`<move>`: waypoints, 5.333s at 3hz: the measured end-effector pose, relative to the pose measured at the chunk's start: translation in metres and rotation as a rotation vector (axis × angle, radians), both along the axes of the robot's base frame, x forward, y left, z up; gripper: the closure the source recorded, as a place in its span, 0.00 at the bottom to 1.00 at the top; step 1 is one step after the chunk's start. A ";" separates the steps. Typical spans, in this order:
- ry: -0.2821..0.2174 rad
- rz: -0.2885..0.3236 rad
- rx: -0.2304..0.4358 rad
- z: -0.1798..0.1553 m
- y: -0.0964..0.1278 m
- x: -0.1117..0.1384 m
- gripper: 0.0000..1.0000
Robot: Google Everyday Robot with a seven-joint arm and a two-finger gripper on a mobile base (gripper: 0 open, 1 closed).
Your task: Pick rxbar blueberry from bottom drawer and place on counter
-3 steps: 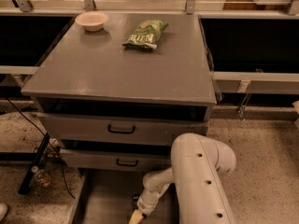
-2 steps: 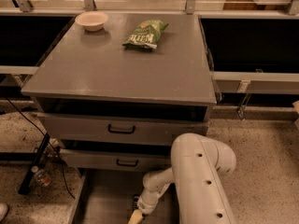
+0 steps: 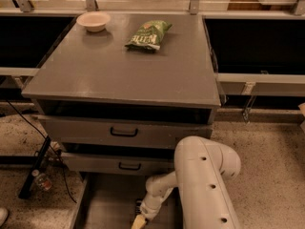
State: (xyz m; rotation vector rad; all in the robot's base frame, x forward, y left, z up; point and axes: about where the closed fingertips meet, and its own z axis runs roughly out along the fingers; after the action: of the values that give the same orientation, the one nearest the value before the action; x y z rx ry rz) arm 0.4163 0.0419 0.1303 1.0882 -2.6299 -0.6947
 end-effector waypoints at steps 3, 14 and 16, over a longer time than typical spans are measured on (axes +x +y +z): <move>-0.003 -0.116 -0.067 -0.002 -0.001 0.001 0.76; -0.052 -0.323 -0.248 0.017 -0.038 0.011 0.00; -0.101 -0.391 -0.234 0.047 -0.070 0.008 0.00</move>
Offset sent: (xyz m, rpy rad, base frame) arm 0.0075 -0.0040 -0.0002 -0.0975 -0.0168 -0.1714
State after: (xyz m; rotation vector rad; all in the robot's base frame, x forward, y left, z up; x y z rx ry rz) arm 0.4239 -0.0276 0.1774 0.5651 -2.9524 -0.3882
